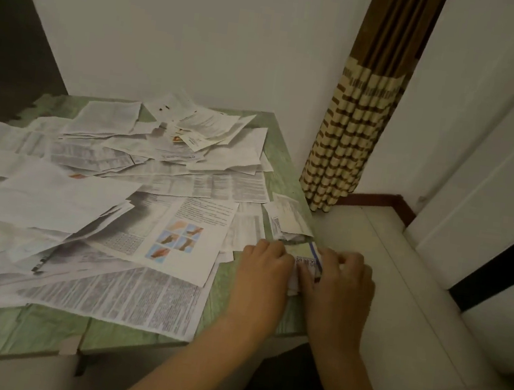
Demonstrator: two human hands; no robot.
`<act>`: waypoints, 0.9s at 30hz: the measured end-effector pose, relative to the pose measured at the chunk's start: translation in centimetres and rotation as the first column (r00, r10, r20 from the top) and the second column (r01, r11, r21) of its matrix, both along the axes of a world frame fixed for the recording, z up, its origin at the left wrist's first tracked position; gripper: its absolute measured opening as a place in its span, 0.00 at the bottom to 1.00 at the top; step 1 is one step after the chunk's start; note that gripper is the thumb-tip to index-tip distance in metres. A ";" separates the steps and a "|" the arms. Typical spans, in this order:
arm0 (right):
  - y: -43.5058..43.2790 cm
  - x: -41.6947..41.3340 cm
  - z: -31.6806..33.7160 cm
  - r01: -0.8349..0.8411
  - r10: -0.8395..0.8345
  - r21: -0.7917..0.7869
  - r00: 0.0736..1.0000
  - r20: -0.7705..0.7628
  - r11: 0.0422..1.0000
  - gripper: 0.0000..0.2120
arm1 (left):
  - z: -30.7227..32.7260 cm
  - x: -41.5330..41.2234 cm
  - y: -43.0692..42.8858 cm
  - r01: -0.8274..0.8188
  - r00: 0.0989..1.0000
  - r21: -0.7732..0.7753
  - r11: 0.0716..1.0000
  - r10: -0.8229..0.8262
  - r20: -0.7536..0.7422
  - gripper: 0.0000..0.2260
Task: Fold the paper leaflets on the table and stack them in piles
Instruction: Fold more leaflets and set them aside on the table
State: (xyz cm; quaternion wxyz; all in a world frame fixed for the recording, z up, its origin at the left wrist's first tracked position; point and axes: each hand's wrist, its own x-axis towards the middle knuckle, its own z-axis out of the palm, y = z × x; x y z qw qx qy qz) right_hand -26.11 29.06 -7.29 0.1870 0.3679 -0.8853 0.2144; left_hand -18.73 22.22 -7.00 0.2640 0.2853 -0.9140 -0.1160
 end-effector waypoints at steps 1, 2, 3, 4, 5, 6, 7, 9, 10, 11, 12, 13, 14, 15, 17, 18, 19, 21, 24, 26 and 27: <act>-0.1 -0.2 -0.2 -0.033 0.033 -0.015 0.999 0.000 0.999 0.20 | 0.2 0.2 0.0 0.021 0.999 -0.001 1.000 -0.021 0.026 0.14; -0.1 -0.4 -0.5 -0.101 0.101 -0.014 0.995 -0.005 0.995 0.21 | 0.3 0.3 0.1 0.039 0.998 0.006 0.999 -0.039 0.045 0.14; -0.2 -0.5 -0.7 -0.195 0.195 -0.008 0.981 -0.019 0.981 0.19 | 0.1 0.5 0.1 0.047 0.998 0.005 0.999 -0.047 0.041 0.14; -0.1 -0.4 -1.0 -0.300 0.299 -0.006 0.954 -0.014 0.954 0.17 | -0.2 0.7 0.0 0.055 0.998 0.014 0.998 -0.055 0.019 0.14; 0.1 -0.3 -1.4 -0.378 0.378 -0.001 0.926 0.012 0.926 0.17 | -0.7 0.8 -0.2 0.072 0.997 0.015 0.997 -0.072 -0.015 0.12; 0.4 -0.1 -1.8 -0.421 0.420 0.032 0.907 0.043 0.906 0.20 | -1.1 1.0 -0.4 0.097 0.995 0.022 0.995 -0.096 -0.037 0.11; 0.8 -0.1 -2.1 -0.429 0.426 0.088 0.903 0.052 0.899 0.25 | -1.4 1.2 -0.6 0.114 0.993 0.018 0.993 -0.113 -0.038 0.10; 1.3 0.1 -2.1 -0.414 0.422 0.211 0.907 0.007 0.886 0.29 | -1.6 1.3 -0.8 0.119 0.993 0.009 0.993 -0.119 -0.002 0.15; 1.7 0.2 -2.2 -0.401 0.414 0.260 0.910 0.007 0.878 0.29 | -1.7 1.4 -0.8 0.107 0.994 0.005 0.994 -0.107 0.019 0.16; 2.0 0.4 -2.3 -0.396 0.408 0.291 0.913 0.021 0.871 0.30 | -1.6 1.5 -0.8 0.093 0.995 -0.012 0.996 -0.093 0.034 0.16; 2.2 0.5 -2.3 -0.383 0.390 0.314 0.920 0.041 0.869 0.30 | -1.6 1.6 -0.7 0.077 0.996 -0.021 0.997 -0.077 0.040 0.16; 2.3 0.5 -2.2 -0.362 0.367 0.331 0.929 0.050 0.872 0.31 | -1.7 1.5 -0.6 0.074 0.996 -0.023 0.997 -0.073 0.053 0.17; 2.3 0.7 -2.1 -0.346 0.347 0.352 0.936 0.063 0.870 0.31 | -1.6 1.5 -0.6 0.076 0.994 -0.018 0.997 -0.075 0.077 0.18; 2.2 0.8 -2.2 -0.334 0.332 0.368 0.941 0.071 0.868 0.32 | -1.7 1.5 -0.5 0.075 0.992 -0.015 0.997 -0.073 0.102 0.19; 2.0 1.0 -2.1 -0.322 0.296 0.408 0.947 0.127 0.854 0.32 | -1.4 1.5 -0.4 0.082 0.991 -0.003 0.997 -0.081 0.106 0.18; 1.9 1.0 -2.0 -0.324 0.287 0.417 0.946 0.150 0.850 0.33 | -1.4 1.5 -0.5 0.087 0.991 0.013 0.996 -0.087 0.096 0.18; 1.9 1.0 -1.8 -0.337 0.292 0.425 0.941 0.168 0.840 0.35 | -1.2 1.5 -0.5 0.083 0.991 0.021 0.996 -0.085 0.102 0.18; 2.1 0.8 -1.8 -0.402 0.359 0.379 0.915 0.183 0.834 0.42 | -1.2 1.7 -0.4 0.063 0.991 0.025 0.998 -0.065 0.119 0.20; 2.5 1.1 -1.1 -0.443 0.365 0.404 0.895 0.257 0.800 0.47 | -0.5 2.2 -0.2 0.087 0.990 0.045 0.995 -0.091 0.110 0.23; 2.4 1.3 -0.8 -0.432 0.358 0.386 0.899 0.252 0.815 0.49 | 0.0 2.3 0.1 0.074 0.989 -0.033 0.997 -0.069 0.129 0.23; 2.5 1.3 -0.6 -0.440 0.369 0.366 0.895 0.251 0.820 0.50 | 0.3 2.4 0.2 0.069 0.988 -0.072 0.995 -0.058 0.144 0.22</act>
